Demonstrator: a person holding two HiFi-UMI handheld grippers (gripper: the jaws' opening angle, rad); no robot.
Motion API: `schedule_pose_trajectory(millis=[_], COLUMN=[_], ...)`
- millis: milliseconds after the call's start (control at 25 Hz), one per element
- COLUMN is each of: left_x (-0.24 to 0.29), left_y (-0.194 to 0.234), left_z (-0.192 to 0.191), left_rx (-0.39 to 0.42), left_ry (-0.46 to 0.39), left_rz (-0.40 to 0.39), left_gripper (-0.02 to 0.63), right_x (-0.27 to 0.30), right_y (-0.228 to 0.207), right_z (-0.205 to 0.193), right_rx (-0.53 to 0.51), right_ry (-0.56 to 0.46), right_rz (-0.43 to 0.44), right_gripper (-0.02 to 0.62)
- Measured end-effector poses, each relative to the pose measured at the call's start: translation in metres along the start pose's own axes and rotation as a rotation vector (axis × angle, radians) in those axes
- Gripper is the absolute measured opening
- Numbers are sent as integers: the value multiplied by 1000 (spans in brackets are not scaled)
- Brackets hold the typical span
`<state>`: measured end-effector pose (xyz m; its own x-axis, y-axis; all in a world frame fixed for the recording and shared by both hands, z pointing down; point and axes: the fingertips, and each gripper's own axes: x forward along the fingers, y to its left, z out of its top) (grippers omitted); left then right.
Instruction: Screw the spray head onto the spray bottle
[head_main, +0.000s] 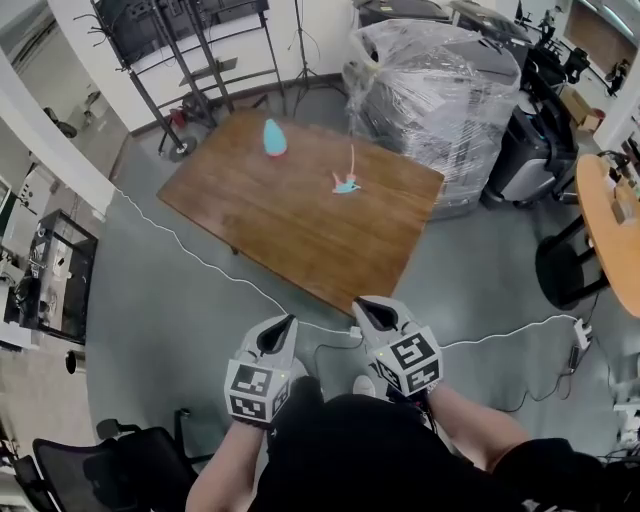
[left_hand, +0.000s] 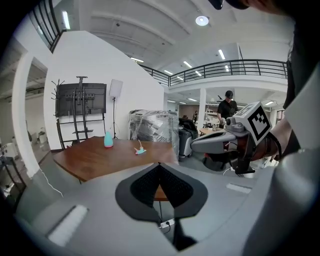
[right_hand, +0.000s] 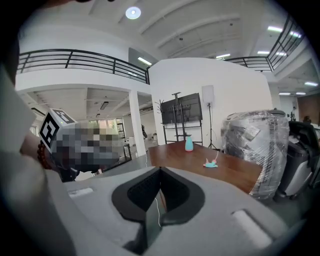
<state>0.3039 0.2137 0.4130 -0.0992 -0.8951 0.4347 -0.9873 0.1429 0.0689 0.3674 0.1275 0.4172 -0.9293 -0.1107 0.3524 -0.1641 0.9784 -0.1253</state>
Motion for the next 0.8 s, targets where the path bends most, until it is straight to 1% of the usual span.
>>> schedule_pose_trajectory(millis=[120, 240, 440, 560, 680, 800], left_x=[19, 40, 60, 67, 72, 84], left_y=[19, 41, 102, 138, 167, 188], left_z=[7, 14, 22, 26, 28, 36], left_rx=[16, 39, 92, 126, 156, 159], left_ry=[-4, -12, -10, 4, 14, 6], left_rz=[-46, -113, -216, -286, -355, -407], left_gripper=[9, 9, 9, 9, 9, 9], right_x=[19, 44, 101, 130, 150, 163], right_y=[-11, -20, -18, -17, -14, -15], right_z=[10, 19, 31, 42, 50, 57], right_rx=[1, -1, 36, 63, 89, 95], right_ry=[-3, -10, 13, 21, 24, 42], right_rz=[-45, -107, -207, -284, -361, -414], right_gripper=[-9, -8, -8, -8, -8, -8])
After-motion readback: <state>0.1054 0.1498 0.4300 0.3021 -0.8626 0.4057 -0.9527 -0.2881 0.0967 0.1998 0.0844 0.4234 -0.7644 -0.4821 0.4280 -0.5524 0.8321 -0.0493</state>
